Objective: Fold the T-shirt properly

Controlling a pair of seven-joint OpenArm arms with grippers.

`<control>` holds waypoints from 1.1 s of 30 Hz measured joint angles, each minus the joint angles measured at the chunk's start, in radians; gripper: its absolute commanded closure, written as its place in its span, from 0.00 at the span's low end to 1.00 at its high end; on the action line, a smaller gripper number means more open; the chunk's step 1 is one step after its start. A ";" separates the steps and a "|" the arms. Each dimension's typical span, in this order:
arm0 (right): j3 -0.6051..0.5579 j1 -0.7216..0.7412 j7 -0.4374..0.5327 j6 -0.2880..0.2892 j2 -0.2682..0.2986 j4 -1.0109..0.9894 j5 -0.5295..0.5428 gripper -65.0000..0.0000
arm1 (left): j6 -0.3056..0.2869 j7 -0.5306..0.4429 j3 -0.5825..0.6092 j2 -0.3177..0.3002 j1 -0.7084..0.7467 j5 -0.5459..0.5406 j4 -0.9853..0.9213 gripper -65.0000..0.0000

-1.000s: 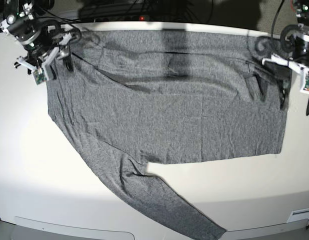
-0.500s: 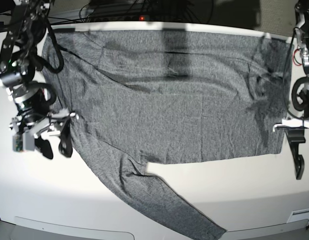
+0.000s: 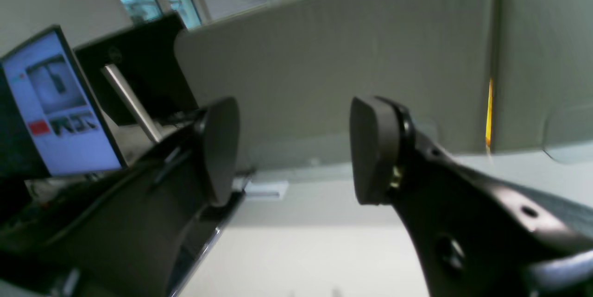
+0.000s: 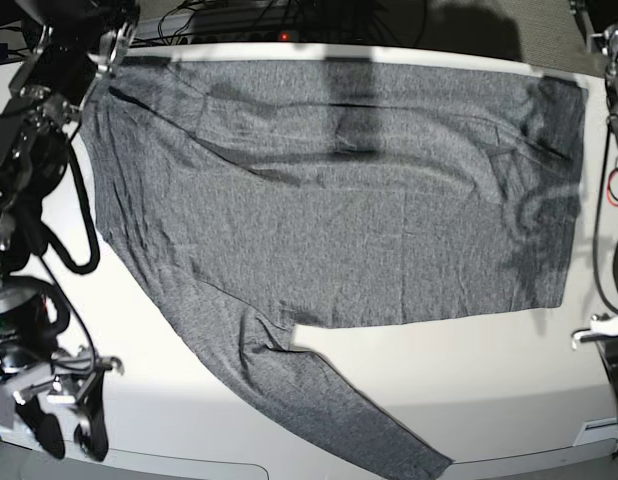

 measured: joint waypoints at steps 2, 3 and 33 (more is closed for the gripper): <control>0.000 0.030 -0.016 0.000 0.000 0.000 0.000 0.53 | 0.000 0.050 0.000 0.000 -0.037 0.000 0.002 0.44; 0.000 0.041 -0.017 0.000 0.000 0.000 0.000 0.53 | 0.000 0.056 0.000 0.000 -0.051 0.000 0.001 0.44; -0.402 0.469 -0.109 0.003 0.006 -0.591 -0.070 0.53 | -0.037 0.035 0.006 -0.183 -0.498 -0.261 -0.705 0.44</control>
